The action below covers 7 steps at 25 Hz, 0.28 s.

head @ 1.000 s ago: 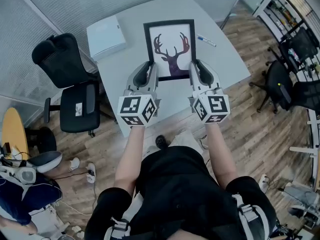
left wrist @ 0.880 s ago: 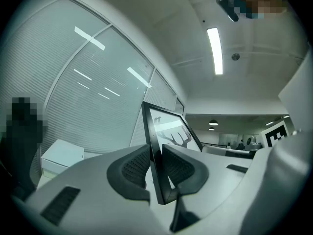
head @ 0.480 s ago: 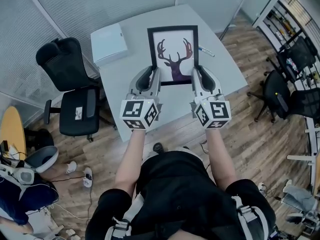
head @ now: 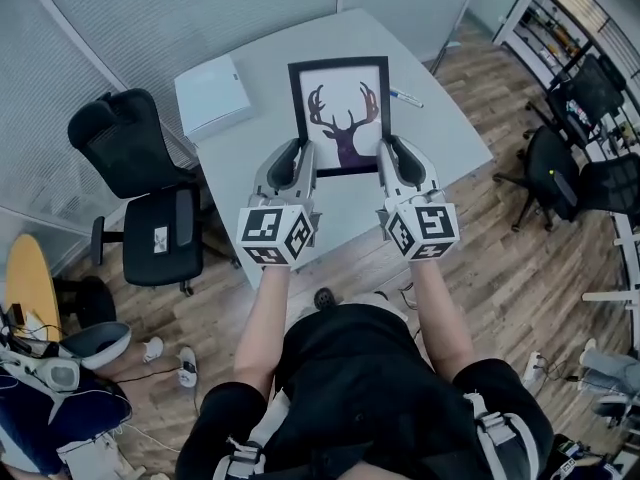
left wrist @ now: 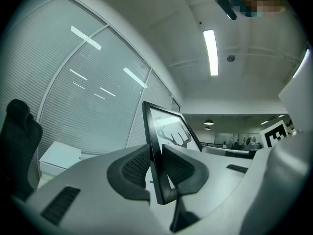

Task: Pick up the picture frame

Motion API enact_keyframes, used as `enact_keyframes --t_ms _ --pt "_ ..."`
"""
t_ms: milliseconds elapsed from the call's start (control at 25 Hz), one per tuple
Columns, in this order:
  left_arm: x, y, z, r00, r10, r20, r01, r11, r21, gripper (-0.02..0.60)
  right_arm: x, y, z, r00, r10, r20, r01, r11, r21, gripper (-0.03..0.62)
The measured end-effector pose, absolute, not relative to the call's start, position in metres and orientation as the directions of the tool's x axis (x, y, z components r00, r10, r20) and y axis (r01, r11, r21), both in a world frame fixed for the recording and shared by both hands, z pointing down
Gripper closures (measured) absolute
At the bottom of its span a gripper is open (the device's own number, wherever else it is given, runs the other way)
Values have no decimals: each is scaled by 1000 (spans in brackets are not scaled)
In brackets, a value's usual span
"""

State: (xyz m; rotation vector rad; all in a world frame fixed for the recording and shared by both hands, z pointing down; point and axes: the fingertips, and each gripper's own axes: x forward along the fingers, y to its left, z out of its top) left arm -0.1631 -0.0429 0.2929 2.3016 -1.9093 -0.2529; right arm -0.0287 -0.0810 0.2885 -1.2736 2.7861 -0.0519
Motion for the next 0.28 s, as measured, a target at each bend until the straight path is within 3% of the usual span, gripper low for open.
enact_keyframes --t_ms 280 --pt "-163 -36 299 185 -982 -29 -958 -186 218 494 -29 -75 295 -650 -758 -41 -756 652 -65 511"
